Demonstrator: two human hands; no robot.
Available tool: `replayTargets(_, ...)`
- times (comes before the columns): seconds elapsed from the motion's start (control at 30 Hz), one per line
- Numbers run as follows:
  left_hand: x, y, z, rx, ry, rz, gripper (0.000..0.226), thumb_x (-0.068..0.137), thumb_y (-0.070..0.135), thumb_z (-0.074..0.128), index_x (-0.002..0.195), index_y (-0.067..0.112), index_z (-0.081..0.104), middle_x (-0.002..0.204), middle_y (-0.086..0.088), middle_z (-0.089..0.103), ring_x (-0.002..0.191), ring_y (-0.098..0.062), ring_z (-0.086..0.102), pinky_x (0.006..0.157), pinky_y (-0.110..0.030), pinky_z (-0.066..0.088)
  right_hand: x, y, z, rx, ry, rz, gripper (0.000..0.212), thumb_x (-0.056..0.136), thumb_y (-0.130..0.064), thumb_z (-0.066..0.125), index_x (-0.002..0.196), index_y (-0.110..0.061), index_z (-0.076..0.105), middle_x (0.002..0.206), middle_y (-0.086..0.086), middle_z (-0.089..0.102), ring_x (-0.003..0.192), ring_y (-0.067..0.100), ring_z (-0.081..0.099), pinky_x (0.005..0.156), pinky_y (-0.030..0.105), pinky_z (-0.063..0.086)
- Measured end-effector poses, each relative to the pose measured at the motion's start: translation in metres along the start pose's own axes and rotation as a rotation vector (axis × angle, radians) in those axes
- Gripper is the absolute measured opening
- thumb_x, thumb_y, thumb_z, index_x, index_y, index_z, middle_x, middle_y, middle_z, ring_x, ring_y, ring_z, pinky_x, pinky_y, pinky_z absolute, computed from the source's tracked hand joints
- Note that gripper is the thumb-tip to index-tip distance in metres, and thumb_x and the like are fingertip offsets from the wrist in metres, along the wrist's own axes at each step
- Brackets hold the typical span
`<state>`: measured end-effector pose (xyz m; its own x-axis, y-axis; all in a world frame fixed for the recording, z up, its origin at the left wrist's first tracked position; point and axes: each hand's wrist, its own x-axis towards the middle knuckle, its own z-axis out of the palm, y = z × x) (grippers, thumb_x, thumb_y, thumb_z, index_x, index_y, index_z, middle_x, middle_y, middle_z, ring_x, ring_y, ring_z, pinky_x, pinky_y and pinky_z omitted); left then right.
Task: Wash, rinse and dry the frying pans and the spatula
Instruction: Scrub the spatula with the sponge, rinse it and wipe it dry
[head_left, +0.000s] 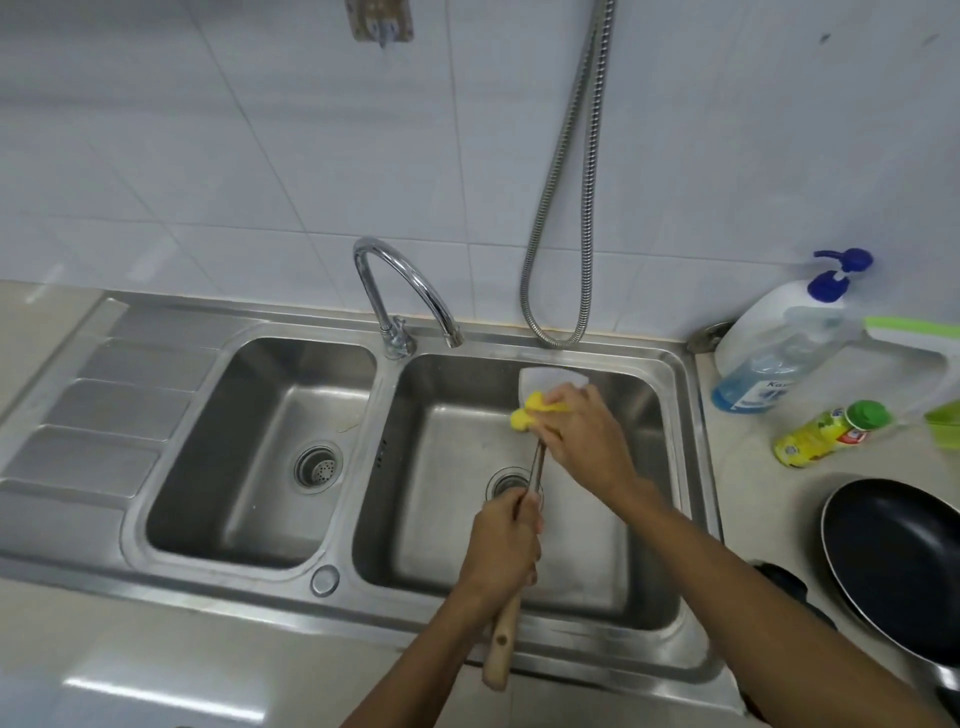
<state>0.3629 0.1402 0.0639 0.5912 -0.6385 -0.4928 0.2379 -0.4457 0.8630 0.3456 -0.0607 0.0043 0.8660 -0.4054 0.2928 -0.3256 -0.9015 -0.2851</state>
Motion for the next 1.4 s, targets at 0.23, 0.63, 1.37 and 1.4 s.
replayTargets(0.23, -0.003, -0.007, -0.016, 0.089, -0.025, 0.024, 0.035, 0.106, 0.030, 0.046, 0.075, 0.017, 0.053, 0.048, 0.008, 0.044, 0.040, -0.006, 0.039, 0.038, -0.025, 0.036, -0.001, 0.002, 0.007, -0.034, 0.042, -0.057, 0.015, 0.087, -0.030, 0.078, 0.102, -0.034, 0.078, 0.112, 0.000, 0.065, 0.095, 0.026, 0.050, 0.082, 0.039, 0.055)
replayTargets(0.63, -0.002, -0.002, -0.026, 0.022, -0.067, 0.026, 0.034, 0.107, 0.030, 0.047, 0.075, 0.019, 0.053, 0.047, 0.013, 0.043, 0.039, -0.004, 0.035, 0.036, -0.019, 0.028, 0.000, 0.003, -0.005, -0.065, 0.109, -0.042, 0.018, 0.086, -0.015, 0.076, 0.102, -0.023, 0.078, 0.111, 0.005, 0.070, 0.095, 0.025, 0.049, 0.076, 0.039, 0.056)
replayTargets(1.37, 0.004, -0.048, -0.008, 0.775, 0.224, 0.637, 0.036, 0.101, 0.021, 0.052, 0.136, 0.016, 0.055, 0.107, -0.002, 0.066, 0.077, -0.022, 0.066, 0.063, -0.037, 0.057, 0.040, 0.016, -0.039, 0.069, -0.043, 0.551, 0.027, 0.083, -0.052, 0.058, 0.067, -0.034, 0.070, 0.077, 0.007, 0.063, 0.082, 0.038, 0.063, 0.068, 0.040, 0.049)
replayTargets(1.4, 0.006, -0.047, -0.010, 0.775, 0.234, 0.626, 0.035, 0.101, 0.019, 0.054, 0.135, 0.015, 0.056, 0.106, -0.002, 0.066, 0.076, -0.022, 0.066, 0.062, -0.037, 0.057, 0.037, 0.008, -0.035, 0.044, -0.053, 0.494, 0.023, 0.085, -0.048, 0.060, 0.074, -0.034, 0.074, 0.080, 0.006, 0.065, 0.082, 0.037, 0.062, 0.069, 0.038, 0.047)
